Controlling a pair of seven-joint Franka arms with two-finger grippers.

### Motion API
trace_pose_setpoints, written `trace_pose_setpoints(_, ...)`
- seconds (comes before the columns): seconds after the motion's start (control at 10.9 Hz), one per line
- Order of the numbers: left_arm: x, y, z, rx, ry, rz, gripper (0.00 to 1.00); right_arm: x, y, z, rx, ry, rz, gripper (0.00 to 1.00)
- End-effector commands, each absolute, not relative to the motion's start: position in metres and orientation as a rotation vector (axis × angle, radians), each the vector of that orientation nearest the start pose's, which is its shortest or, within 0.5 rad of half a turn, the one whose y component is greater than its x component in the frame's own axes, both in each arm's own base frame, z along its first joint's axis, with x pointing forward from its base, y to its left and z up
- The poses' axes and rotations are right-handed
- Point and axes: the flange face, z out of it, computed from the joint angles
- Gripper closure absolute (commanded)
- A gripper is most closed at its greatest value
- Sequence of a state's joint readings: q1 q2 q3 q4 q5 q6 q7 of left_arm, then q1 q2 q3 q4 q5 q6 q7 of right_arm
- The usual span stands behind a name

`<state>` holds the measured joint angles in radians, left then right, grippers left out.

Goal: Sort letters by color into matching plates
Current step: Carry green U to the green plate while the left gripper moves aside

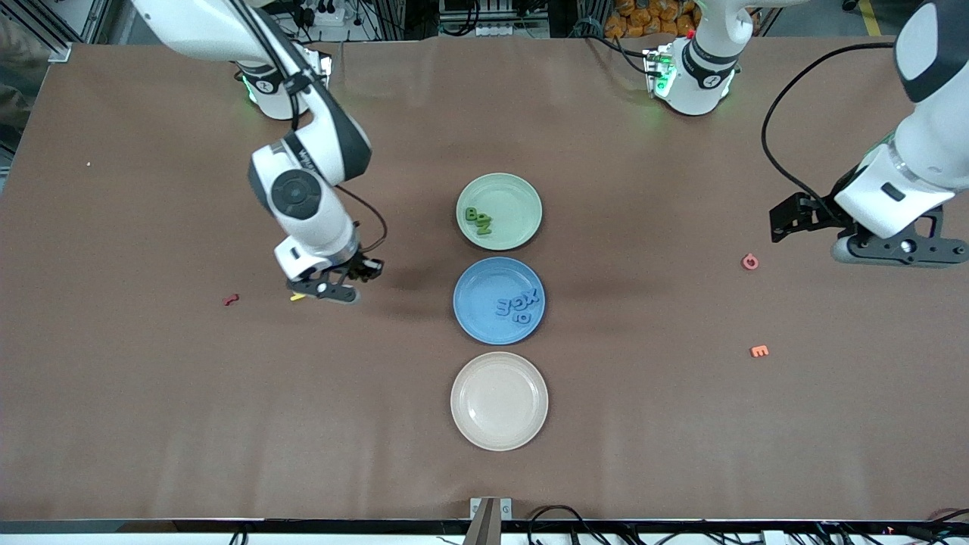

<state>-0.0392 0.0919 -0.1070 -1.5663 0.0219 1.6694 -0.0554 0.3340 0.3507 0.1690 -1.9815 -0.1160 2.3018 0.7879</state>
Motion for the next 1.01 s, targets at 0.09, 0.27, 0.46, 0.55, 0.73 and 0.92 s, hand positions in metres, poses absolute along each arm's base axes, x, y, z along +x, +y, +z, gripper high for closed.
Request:
trace_pose_setpoints(0.09, 0.587, -0.048, 0.611, -3.154, 0.088, -0.033, 0.00, 0.483, 0.366, 0.302, -3.130, 0.491, -0.021, 1.00)
trace_pose_setpoints(0.27, 0.586, -0.062, 0.611, -3.157, 0.125, -0.028, 0.00, 0.459, 0.401, 0.303, -3.113, 0.543, -0.031, 1.00)
trace_pose_setpoints(0.46, 0.585, -0.076, 0.614, -3.156, 0.154, -0.042, 0.00, 0.434, 0.436, 0.302, -3.096, 0.577, -0.039, 1.00)
trace_pose_setpoints(0.55, 0.585, -0.077, 0.613, -3.154, 0.173, -0.040, 0.00, 0.425, 0.453, 0.297, -3.097, 0.586, -0.040, 1.00)
trace_pose_setpoints(0.73, 0.585, -0.078, 0.613, -3.157, 0.163, -0.049, 0.00, 0.409, 0.487, 0.282, -3.097, 0.601, -0.040, 1.00)
trace_pose_setpoints(0.92, 0.586, -0.075, 0.615, -3.158, 0.144, -0.057, 0.00, 0.393, 0.518, 0.264, -3.085, 0.674, -0.044, 1.00)
